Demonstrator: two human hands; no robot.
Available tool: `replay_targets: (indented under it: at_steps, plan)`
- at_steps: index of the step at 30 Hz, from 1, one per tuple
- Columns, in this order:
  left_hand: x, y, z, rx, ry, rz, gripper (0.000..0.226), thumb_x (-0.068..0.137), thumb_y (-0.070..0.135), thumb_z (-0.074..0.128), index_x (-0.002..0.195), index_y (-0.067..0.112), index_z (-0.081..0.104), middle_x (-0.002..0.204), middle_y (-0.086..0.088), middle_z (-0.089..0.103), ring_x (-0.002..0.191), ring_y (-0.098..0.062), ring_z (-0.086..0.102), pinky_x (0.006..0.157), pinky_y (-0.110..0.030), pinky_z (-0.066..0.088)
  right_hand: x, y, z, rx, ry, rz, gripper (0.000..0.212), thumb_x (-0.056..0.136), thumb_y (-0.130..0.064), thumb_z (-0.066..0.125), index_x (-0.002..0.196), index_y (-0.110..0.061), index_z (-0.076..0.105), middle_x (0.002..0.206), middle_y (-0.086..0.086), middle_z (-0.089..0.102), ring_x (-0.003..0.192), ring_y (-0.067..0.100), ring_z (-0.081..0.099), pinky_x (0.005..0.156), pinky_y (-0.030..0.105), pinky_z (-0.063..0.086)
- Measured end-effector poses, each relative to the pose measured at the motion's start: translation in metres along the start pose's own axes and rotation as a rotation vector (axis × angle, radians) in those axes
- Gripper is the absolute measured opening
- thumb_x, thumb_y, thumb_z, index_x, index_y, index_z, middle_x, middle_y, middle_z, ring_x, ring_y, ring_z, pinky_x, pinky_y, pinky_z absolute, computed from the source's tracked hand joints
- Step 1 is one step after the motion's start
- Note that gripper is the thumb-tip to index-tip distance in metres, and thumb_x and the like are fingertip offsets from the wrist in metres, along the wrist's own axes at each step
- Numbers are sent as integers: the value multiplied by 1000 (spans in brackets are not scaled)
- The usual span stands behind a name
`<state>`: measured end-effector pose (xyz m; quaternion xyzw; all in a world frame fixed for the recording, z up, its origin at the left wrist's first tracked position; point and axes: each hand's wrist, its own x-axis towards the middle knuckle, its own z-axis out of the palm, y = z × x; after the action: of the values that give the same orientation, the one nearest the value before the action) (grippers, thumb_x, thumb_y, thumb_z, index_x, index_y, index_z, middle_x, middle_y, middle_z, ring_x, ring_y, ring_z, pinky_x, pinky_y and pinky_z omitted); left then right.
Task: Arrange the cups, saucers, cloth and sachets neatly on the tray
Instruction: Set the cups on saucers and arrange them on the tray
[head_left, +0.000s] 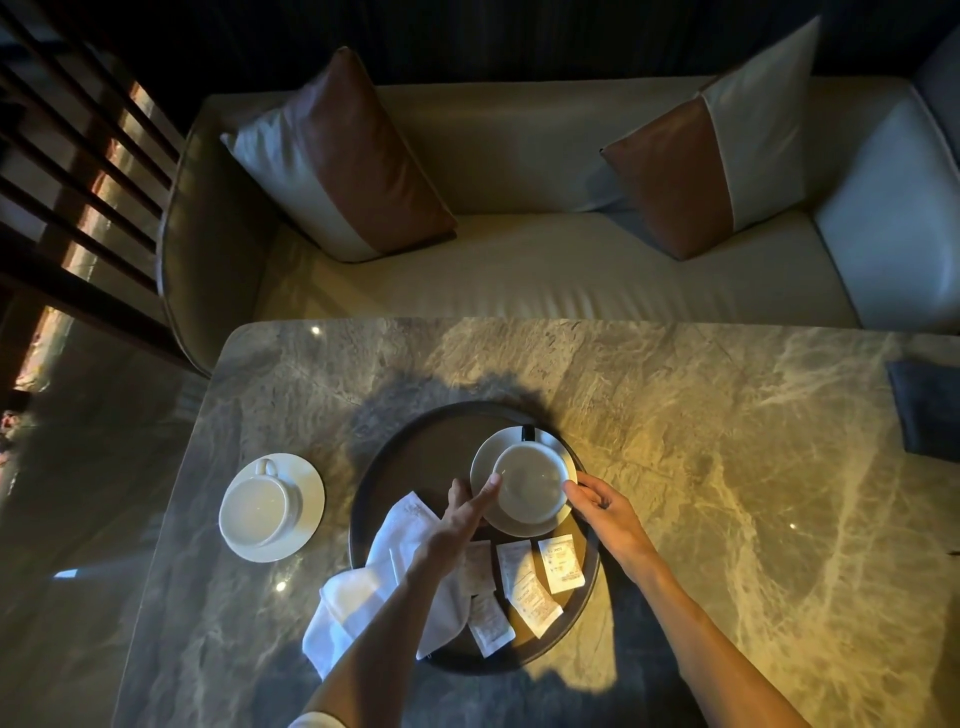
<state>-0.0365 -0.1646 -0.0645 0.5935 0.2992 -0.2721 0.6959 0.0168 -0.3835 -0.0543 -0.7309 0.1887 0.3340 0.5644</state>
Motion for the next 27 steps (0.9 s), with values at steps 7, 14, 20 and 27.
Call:
replay_targets:
  at_steps: [7, 14, 20, 27]
  plan:
    - [0, 3, 1, 8, 17, -21, 95, 57, 86, 60, 123, 21, 38, 126, -3, 54, 116, -24, 56, 84, -27, 43, -2, -3, 0, 40, -7, 7, 51, 70, -55, 76, 114, -30, 67, 91, -15, 75, 91, -2, 69, 70, 10, 52]
    - [-19, 11, 6, 0, 43, -31, 68, 81, 66, 57, 124, 17, 38, 124, -5, 49, 118, -21, 53, 78, -20, 44, 0, -5, -3, 145, -2, 115, 39, 90, -46, 61, 119, -20, 67, 115, 3, 70, 113, 21, 64, 95, 33, 52]
    - [-35, 12, -11, 251, 243, -5, 59, 96, 57, 38, 135, 13, 46, 118, -1, 42, 103, -19, 44, 98, -40, 43, -16, -1, 10, 201, 333, 126, 42, 99, -43, 48, 101, -5, 67, 81, 11, 68, 70, 24, 64, 72, 35, 54]
    - [-85, 36, -110, 5, 463, 337, 40, 90, 42, 51, 80, 3, 55, 70, -13, 54, 64, -20, 52, 58, -38, 43, -55, -43, 87, 142, 499, -212, 20, 98, -18, 54, 89, -11, 71, 73, 1, 65, 72, 16, 60, 64, 17, 44]
